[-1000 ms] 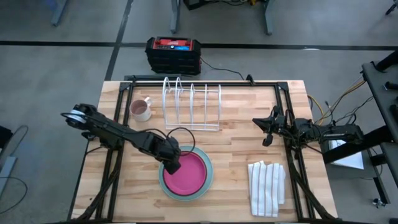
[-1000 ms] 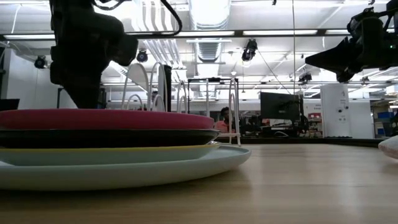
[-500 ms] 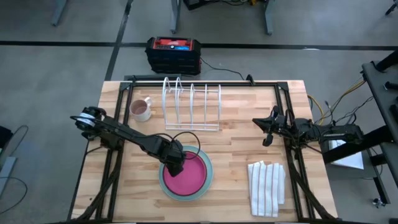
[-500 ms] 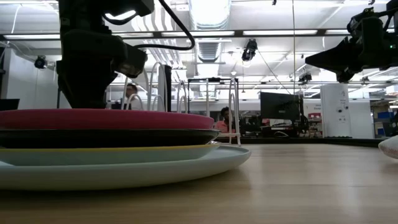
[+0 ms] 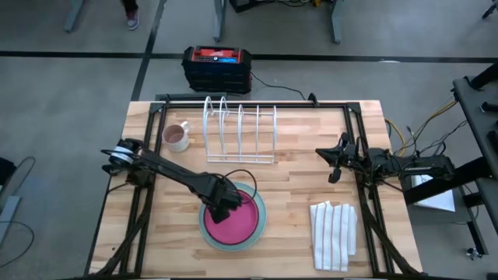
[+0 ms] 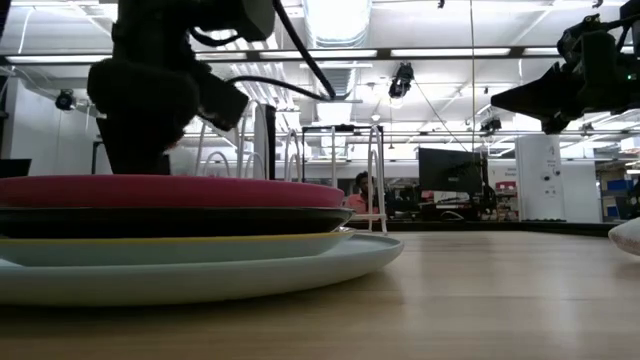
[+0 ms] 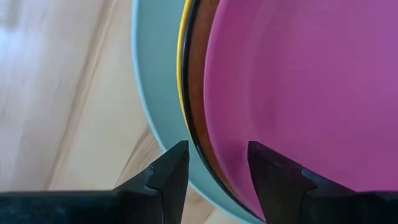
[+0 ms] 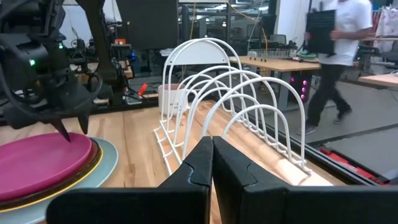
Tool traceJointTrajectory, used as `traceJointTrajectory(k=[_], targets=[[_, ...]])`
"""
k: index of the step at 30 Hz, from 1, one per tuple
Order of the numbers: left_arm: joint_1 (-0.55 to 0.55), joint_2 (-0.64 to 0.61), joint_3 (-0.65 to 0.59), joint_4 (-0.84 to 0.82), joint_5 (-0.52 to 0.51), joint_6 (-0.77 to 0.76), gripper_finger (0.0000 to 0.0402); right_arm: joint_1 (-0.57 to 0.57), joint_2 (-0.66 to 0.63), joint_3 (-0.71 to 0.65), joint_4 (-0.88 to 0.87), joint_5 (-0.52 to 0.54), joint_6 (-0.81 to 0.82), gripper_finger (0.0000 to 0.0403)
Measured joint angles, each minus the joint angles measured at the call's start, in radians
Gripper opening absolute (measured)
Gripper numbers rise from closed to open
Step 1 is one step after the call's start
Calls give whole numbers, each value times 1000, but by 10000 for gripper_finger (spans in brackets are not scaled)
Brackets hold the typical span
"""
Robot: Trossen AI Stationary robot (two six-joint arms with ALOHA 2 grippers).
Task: Sort dishes
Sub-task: Put the pink plate into the dish rack
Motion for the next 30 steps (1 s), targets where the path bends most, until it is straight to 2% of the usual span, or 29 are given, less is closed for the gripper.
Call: traceJointTrajectory(k=[11, 22, 30], targets=[[0, 8, 50, -29, -5, 1, 147, 0, 0, 0, 1, 0, 0, 0], [0, 9, 44, -44, -5, -1, 14, 0, 0, 0, 1, 0, 1, 0], [-1, 9, 84, -63, -30, 13, 6, 0, 0, 0, 1, 0, 2, 0]])
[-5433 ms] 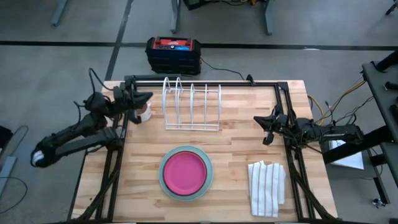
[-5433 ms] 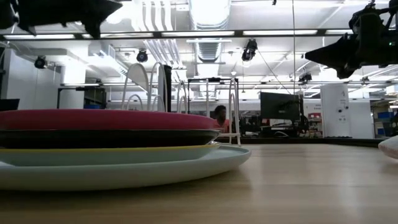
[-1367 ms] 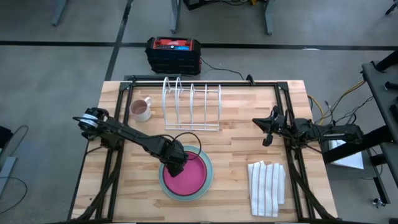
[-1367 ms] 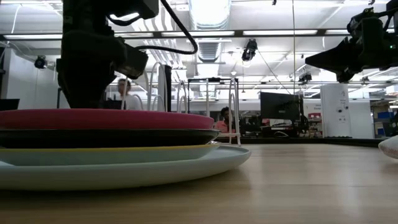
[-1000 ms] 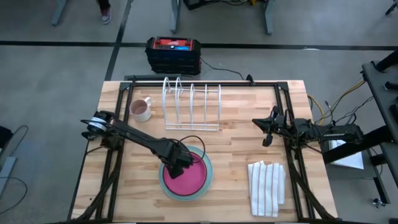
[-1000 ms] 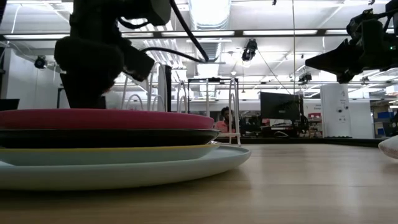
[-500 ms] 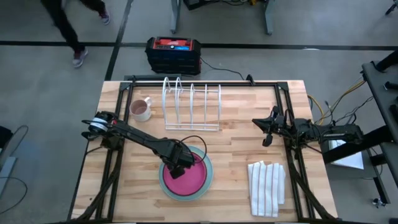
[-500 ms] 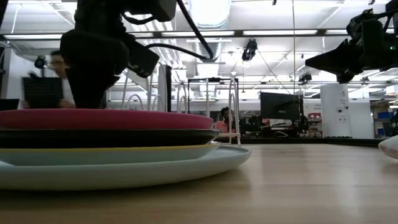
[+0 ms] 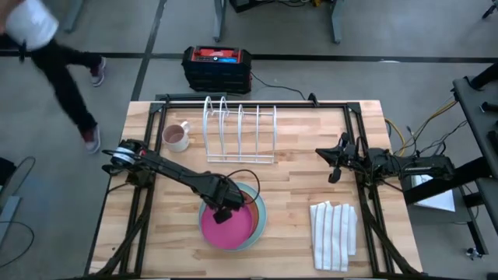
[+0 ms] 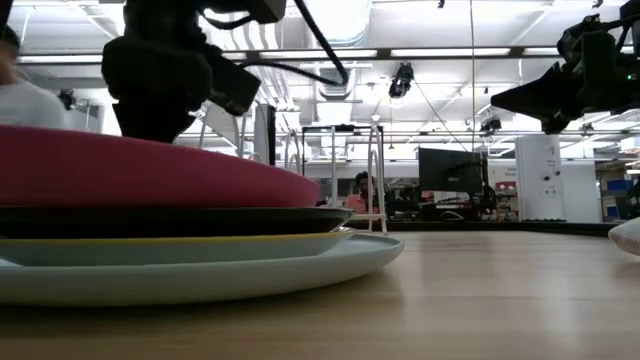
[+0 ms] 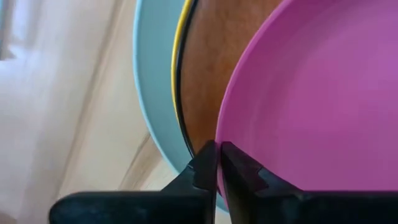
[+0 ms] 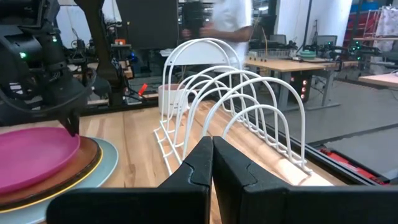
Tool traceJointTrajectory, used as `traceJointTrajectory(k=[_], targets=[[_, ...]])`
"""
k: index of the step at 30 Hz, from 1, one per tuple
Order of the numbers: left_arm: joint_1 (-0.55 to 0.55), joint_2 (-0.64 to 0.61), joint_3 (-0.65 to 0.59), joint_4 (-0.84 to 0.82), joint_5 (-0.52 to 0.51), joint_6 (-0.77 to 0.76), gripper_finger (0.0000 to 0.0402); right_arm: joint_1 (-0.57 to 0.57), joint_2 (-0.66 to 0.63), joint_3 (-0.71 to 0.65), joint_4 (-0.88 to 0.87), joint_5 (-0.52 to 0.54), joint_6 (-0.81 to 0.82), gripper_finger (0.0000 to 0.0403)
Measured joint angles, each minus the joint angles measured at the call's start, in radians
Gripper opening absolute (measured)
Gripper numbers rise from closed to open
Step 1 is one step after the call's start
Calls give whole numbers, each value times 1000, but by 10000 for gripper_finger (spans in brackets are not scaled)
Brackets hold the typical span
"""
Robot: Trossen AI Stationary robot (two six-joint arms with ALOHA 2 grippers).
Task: Sort dishes
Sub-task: Put the pink plate into the dish rack
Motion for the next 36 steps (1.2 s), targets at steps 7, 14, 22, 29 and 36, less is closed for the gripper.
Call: traceJointTrajectory(k=[7, 14, 22, 29, 36], targets=[[1, 0, 8, -16, -28, -25, 12, 0, 0, 0, 0, 0, 0, 0], [0, 0, 1, -16, -56, -39, 75, 0, 0, 0, 0, -6, 0, 0], [1, 0, -11, -11, -63, -87, 159, 0, 0, 0, -1, -21, 1, 0], [1, 0, -58, -13, -63, -148, 203, 0, 0, 0, -1, -25, 1, 0], [1, 0, -65, 13, -51, -124, 200, 0, 0, 0, -1, -25, 1, 0]])
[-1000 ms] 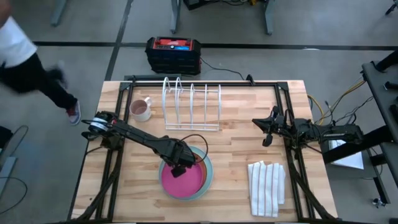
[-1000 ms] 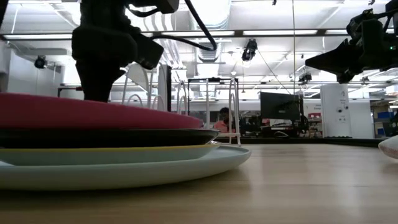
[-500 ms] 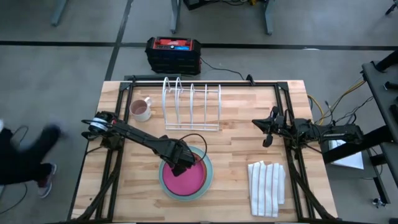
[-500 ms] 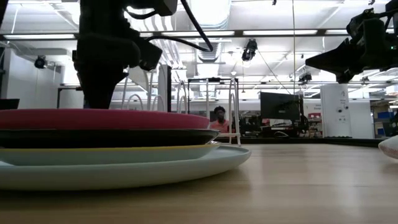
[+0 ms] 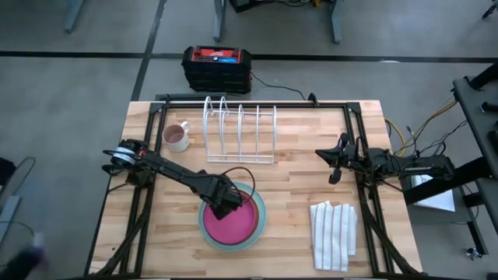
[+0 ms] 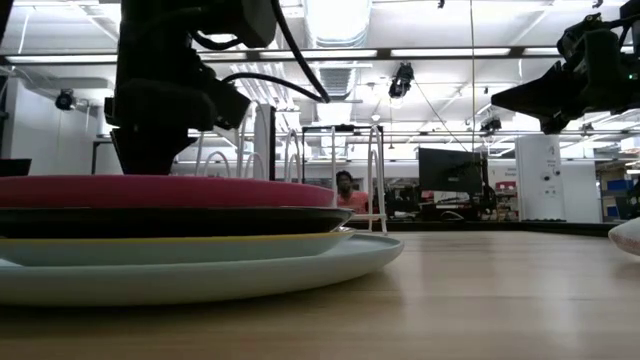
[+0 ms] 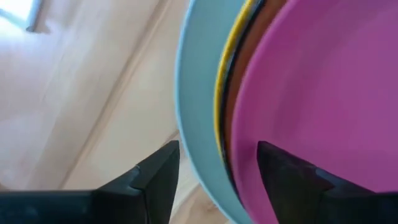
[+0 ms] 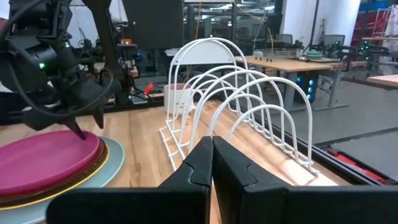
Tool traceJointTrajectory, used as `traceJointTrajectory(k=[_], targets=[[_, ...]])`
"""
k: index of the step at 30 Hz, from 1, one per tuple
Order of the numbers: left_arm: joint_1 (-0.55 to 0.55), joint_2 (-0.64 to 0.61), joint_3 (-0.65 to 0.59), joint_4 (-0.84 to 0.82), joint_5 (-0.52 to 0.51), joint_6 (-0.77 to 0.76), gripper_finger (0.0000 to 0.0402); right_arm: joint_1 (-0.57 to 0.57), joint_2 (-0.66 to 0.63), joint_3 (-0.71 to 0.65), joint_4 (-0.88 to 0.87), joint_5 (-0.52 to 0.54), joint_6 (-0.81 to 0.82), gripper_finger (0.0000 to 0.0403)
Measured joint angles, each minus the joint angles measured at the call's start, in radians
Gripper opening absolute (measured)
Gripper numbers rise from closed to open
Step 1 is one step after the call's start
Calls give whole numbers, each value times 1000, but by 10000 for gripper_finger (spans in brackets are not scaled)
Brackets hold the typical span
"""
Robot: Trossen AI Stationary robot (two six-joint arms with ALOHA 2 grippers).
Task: Sort dishes
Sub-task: Put the pink plate into the dish rack
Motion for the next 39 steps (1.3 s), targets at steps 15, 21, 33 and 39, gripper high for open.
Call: traceJointTrajectory(k=[15, 21, 33, 39], targets=[[0, 5, -5, 20, 30, 17, 59, 0, 0, 0, -1, 0, 0, 0], [1, 4, 4, -2, 34, 15, 15, 0, 0, 0, -1, 0, 0, 0], [0, 4, 150, -242, 4, 25, 2, 0, 0, 0, -1, 0, 0, 0], [-11, 4, 230, -299, -40, 64, 2, 0, 0, 0, -1, 0, 0, 0]])
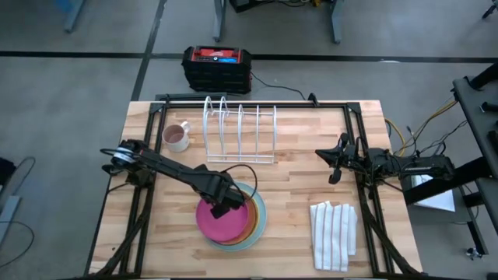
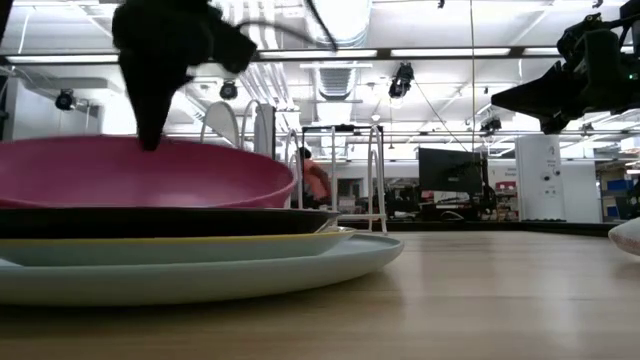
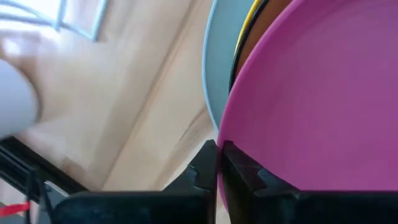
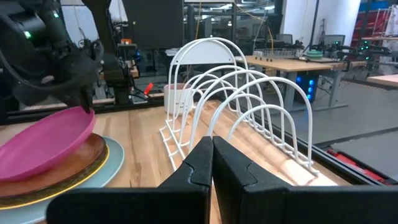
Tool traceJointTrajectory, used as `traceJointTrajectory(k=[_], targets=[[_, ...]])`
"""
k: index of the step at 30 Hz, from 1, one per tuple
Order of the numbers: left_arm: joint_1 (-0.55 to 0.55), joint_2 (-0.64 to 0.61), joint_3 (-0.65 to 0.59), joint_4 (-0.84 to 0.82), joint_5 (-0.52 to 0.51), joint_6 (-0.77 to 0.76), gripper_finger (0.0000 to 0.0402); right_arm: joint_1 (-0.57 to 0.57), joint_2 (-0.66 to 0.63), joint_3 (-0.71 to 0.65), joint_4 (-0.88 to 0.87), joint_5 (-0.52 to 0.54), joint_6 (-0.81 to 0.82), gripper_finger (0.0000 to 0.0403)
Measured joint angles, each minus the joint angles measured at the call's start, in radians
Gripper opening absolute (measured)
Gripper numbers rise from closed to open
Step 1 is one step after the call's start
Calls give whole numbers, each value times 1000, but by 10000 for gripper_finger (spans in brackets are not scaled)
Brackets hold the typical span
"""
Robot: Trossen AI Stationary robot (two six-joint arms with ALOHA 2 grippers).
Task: Sort dishes
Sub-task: Put the pink plate into the dish rack
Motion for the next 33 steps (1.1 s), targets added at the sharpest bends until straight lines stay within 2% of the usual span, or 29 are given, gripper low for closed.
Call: traceJointTrajectory(k=[5, 9, 12, 17, 20, 23, 25, 28, 33], targets=[[-20, 0, 135, -50, -120, 61, 2, 0, 0, 0, 0, 0, 0, 0], [-28, 0, 259, -85, -272, 107, 1, 0, 0, 0, 0, 0, 0, 0], [-36, 0, 337, -97, -438, 209, 2, 0, 0, 0, 0, 0, 0, 0], [-47, 0, 434, -71, -748, 469, 2, 0, 0, 0, 0, 0, 0, 0], [-45, 0, 478, -58, -894, 602, 2, 0, 0, 0, 0, 0, 0, 0], [-30, 0, 509, -45, -1033, 664, 2, 0, 0, 0, 0, 0, 0, 0], [-14, 0, 527, -46, -1122, 658, 2, 0, 0, 0, 0, 0, 0, 0], [17, 0, 564, -33, -1225, 550, 2, 0, 0, 0, 0, 0, 0, 0], [88, 0, 639, -28, -1204, 359, 2, 0, 0, 0, 0, 0, 0, 0]])
